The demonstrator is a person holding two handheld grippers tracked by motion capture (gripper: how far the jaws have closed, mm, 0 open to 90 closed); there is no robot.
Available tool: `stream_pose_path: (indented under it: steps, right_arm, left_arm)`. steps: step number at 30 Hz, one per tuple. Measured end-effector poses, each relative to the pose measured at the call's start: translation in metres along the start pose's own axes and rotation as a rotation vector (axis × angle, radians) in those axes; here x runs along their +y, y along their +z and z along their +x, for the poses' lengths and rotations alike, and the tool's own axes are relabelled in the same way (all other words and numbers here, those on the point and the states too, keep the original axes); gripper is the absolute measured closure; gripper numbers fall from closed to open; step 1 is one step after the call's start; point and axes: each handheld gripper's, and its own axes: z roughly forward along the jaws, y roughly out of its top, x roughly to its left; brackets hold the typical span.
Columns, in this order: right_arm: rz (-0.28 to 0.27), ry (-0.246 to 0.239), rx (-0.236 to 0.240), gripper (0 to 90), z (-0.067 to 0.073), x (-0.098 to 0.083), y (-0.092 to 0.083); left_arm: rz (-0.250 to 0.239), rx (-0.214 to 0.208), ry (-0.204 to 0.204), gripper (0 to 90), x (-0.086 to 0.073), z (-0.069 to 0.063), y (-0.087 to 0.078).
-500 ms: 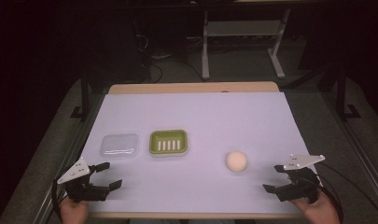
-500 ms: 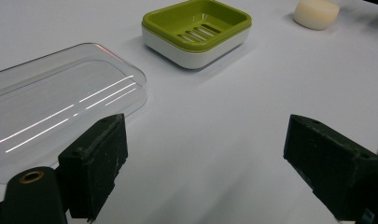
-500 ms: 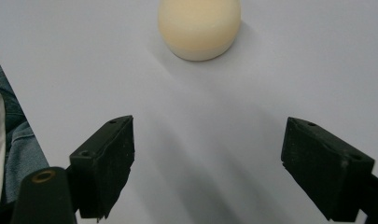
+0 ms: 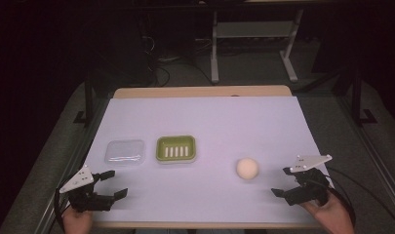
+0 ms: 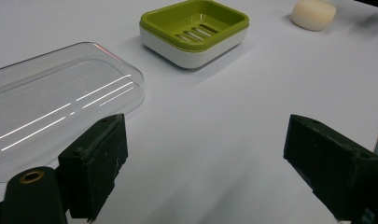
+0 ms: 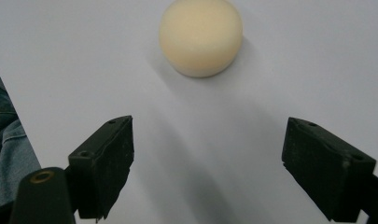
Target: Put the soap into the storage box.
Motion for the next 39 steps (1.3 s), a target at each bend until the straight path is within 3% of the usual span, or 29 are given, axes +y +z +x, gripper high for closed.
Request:
stream_pose_path:
  steps: [9,21,39]
  right_arm:
    - [-0.003,-0.037,0.019,16.3,-0.003,0.024,0.006]
    - [0.049,-0.087,0.05,15.4,-0.006,0.058,0.016]
    - [0.104,-0.126,0.072,15.4,-0.01,0.08,0.029]
  left_arm:
    - [-0.001,0.007,-0.006,12.8,0.0,0.0,0.001]
    - [-0.004,0.01,0.001,12.8,0.0,0.001,-0.002]
    - [-0.006,0.014,-0.006,12.8,-0.001,0.002,-0.002]
